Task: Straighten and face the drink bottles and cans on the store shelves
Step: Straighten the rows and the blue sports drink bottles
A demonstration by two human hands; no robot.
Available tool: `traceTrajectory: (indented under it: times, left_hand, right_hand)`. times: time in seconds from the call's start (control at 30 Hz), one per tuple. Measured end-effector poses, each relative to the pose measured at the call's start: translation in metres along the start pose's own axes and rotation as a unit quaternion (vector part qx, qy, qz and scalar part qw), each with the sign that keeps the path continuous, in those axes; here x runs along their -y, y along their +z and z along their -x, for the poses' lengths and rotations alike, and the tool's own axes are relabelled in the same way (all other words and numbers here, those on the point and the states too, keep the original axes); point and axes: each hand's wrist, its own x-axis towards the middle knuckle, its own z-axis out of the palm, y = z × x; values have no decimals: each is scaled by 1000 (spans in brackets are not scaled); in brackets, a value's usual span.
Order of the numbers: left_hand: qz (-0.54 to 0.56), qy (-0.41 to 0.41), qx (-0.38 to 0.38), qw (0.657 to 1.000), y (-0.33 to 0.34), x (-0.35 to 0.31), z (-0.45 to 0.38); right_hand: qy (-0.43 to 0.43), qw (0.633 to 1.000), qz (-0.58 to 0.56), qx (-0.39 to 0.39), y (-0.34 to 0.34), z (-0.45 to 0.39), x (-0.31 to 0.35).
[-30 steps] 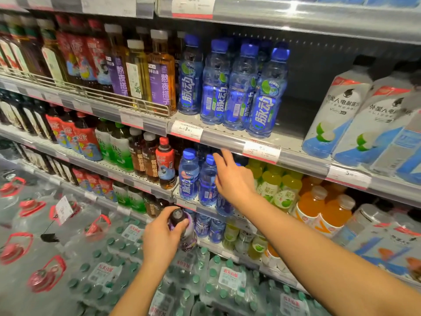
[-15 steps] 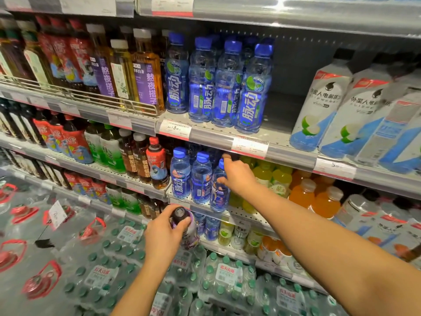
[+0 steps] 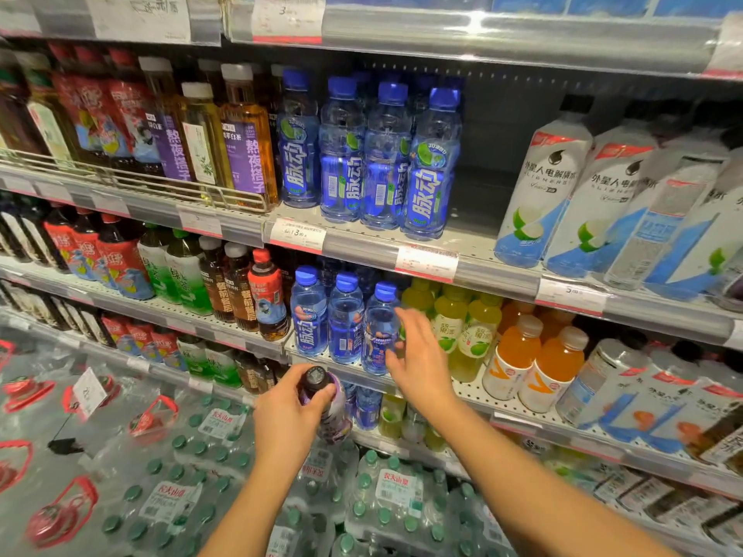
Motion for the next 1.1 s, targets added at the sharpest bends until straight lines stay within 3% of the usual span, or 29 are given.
traceTrajectory:
  times: [0.1, 0.2, 0.53, 0.7, 0.83, 1.1]
  left_hand:
    - [-2, 0, 16, 1000, 8, -8, 0]
    - [-5, 22, 46, 999, 19, -19, 0]
    - [97, 46, 216, 971, 65, -65, 3]
    - [69, -87, 144, 983, 91, -55, -20]
    - [65, -130, 172, 974, 120, -66, -33]
    - [120, -184, 143, 965, 147, -84, -42]
  right_hand:
    - [60, 982, -125, 128, 8, 52, -5]
    - [41, 966, -153, 206, 9, 84, -7]
    - [118, 984, -106, 83, -25, 99, -41]
    - [184, 975, -122, 35, -40, 116, -75]
    - [213, 970, -110, 28, -55, 129, -94]
    - [247, 963, -105, 3, -73, 142, -117]
